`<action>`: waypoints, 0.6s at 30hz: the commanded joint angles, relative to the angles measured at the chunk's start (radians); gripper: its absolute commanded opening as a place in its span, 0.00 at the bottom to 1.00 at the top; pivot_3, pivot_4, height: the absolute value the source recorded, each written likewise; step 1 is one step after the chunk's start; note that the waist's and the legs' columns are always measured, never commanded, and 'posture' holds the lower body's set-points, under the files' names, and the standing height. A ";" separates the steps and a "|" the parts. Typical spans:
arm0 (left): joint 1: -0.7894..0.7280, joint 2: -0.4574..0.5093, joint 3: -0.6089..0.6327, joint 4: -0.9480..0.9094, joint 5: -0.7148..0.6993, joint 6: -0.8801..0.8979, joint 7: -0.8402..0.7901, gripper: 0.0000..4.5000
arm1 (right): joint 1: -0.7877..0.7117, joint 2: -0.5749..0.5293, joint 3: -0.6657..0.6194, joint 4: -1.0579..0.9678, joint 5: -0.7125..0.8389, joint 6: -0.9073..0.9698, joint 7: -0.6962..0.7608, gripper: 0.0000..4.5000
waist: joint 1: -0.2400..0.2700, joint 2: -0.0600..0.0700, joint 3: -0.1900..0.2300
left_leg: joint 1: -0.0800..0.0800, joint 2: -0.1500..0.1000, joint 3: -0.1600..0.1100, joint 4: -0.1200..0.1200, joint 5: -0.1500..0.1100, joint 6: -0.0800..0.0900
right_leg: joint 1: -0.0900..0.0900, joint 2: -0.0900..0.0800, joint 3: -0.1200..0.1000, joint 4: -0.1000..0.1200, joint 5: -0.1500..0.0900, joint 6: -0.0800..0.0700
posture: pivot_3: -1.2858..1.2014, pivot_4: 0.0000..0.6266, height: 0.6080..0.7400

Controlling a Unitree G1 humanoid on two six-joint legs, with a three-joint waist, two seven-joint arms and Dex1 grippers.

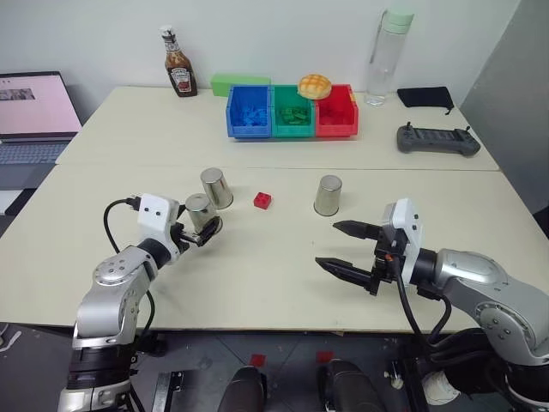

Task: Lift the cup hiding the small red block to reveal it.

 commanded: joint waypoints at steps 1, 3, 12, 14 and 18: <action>-0.003 0.015 0.035 -0.076 -0.021 0.001 0.010 1.00 | -0.006 -0.005 -0.014 -0.022 -0.001 -0.028 0.014 1.00 | 0.000 0.000 0.000 | 0.000 0.000 0.000 0.000 0.000 0.000 | 0.000 0.000 0.000 0.000 0.000 0.000 | 0.52 0.24 1.00; -0.001 0.015 0.040 -0.092 -0.025 0.008 0.013 1.00 | -0.006 -0.005 -0.013 -0.021 -0.001 -0.030 0.015 1.00 | 0.000 0.000 0.000 | 0.000 0.000 0.000 0.000 0.000 0.000 | 0.000 0.000 0.000 0.000 0.000 0.000 | 0.52 0.24 1.00; 0.004 0.018 0.068 -0.163 -0.033 0.018 0.031 1.00 | -0.008 0.000 -0.012 -0.022 -0.004 -0.029 0.014 1.00 | 0.000 0.000 0.000 | 0.000 0.000 0.000 0.000 0.000 0.000 | 0.000 0.000 0.000 0.000 0.000 0.000 | 0.52 0.24 1.00; 0.003 0.026 0.077 -0.199 -0.048 0.037 0.030 1.00 | -0.010 0.001 -0.015 -0.024 -0.001 -0.027 0.010 1.00 | 0.000 0.000 0.000 | 0.000 0.000 0.000 0.000 0.000 0.000 | 0.000 0.000 0.000 0.000 0.000 0.000 | 0.52 0.24 1.00; 0.030 0.063 0.068 -0.310 -0.107 0.122 -0.008 1.00 | -0.013 0.003 -0.020 -0.026 0.003 -0.023 0.004 1.00 | 0.000 0.000 0.000 | 0.000 0.000 0.000 0.000 0.000 0.000 | 0.000 0.000 0.000 0.000 0.000 0.000 | 0.52 0.24 1.00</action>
